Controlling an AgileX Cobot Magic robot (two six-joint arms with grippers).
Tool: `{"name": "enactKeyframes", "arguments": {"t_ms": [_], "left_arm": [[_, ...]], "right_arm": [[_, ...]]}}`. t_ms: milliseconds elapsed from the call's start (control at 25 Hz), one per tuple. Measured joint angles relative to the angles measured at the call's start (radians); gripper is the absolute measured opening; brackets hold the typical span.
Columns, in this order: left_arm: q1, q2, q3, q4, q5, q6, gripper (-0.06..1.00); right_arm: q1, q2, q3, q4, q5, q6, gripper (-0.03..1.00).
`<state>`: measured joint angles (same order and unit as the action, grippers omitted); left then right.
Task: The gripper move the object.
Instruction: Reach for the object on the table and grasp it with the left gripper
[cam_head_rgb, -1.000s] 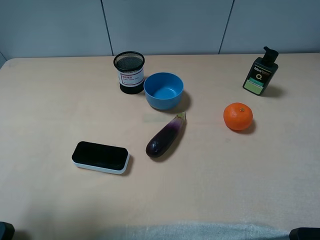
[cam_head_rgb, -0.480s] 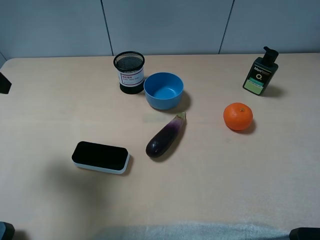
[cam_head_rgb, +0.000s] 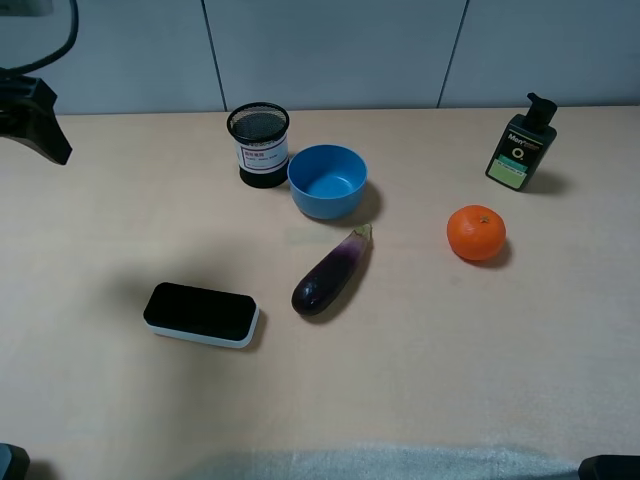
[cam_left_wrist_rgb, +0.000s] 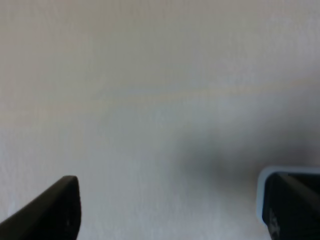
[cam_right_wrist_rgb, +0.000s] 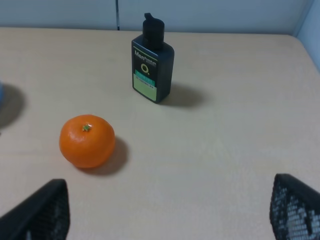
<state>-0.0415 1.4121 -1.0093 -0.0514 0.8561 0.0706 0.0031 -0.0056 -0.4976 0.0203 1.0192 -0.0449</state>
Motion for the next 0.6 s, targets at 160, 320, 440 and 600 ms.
{"name": "enactKeyframes", "arguments": {"t_ms": [160, 320, 440, 600], "left_arm": [[-0.02, 0.07, -0.031, 0.0, -0.022, 0.0, 0.75], [-0.074, 0.123, -0.036, -0.009, -0.073, 0.0, 0.75], [-0.125, 0.16, -0.038, -0.032, -0.108, 0.0, 0.75], [-0.219, 0.214, -0.074, -0.041, -0.123, -0.012, 0.75]], "right_arm": [[0.0, 0.0, 0.0, 0.0, 0.0, 0.0, 0.61], [0.0, 0.0, 0.0, 0.0, 0.0, 0.0, 0.61], [0.0, 0.0, 0.0, 0.0, 0.0, 0.0, 0.61], [0.0, 0.0, 0.0, 0.0, 0.0, 0.0, 0.61]]}}
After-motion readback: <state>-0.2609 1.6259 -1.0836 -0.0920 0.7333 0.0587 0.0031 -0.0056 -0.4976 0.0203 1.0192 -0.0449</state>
